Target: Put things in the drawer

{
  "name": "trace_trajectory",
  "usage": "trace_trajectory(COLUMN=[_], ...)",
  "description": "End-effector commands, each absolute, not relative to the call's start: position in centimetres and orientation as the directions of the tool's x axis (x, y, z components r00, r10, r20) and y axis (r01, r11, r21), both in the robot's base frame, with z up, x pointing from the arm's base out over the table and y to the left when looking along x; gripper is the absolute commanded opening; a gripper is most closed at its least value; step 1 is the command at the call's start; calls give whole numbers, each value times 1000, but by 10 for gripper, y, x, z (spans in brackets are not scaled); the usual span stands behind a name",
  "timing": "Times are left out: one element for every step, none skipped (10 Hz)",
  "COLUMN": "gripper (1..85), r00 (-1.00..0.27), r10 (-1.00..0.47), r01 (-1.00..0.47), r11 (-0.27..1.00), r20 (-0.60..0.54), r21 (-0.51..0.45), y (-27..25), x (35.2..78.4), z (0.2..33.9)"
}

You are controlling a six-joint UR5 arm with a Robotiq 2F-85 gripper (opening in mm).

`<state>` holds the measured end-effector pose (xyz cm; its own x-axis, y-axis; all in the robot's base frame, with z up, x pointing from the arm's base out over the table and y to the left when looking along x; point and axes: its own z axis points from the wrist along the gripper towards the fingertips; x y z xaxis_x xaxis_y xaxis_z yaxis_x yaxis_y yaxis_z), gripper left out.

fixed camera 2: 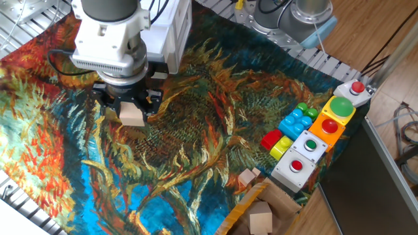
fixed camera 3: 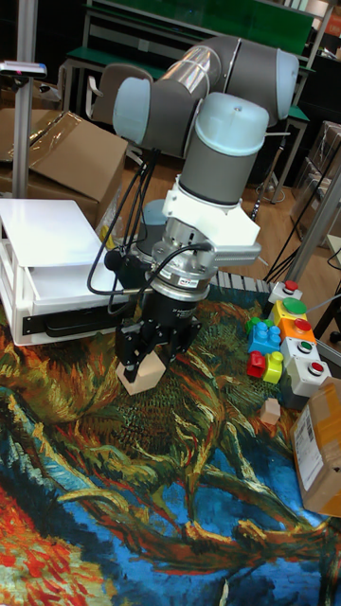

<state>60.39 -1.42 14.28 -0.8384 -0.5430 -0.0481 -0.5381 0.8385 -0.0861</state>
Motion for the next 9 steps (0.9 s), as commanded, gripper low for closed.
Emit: trace_trajectory(gripper=[13, 13, 13, 13, 13, 13, 13, 13, 13], r00=[-837, -832, -830, -838, -853, -863, -863, -864, -866], r10=[-537, -541, -537, -521, -503, -489, -491, -492, -493], r01=[-530, -533, -528, -513, -493, -479, -481, -484, -487], r11=[844, 841, 844, 853, 864, 872, 871, 870, 870], r20=[-105, -121, -152, -164, -139, -127, -118, -106, -84], r21=[-82, -94, -96, -90, -104, -104, -105, -93, -76], y=[-7, -8, -4, -2, -9, -11, -13, -12, -12], x=[615, 620, 627, 629, 625, 623, 618, 606, 590], z=[146, 147, 148, 149, 148, 147, 152, 167, 186])
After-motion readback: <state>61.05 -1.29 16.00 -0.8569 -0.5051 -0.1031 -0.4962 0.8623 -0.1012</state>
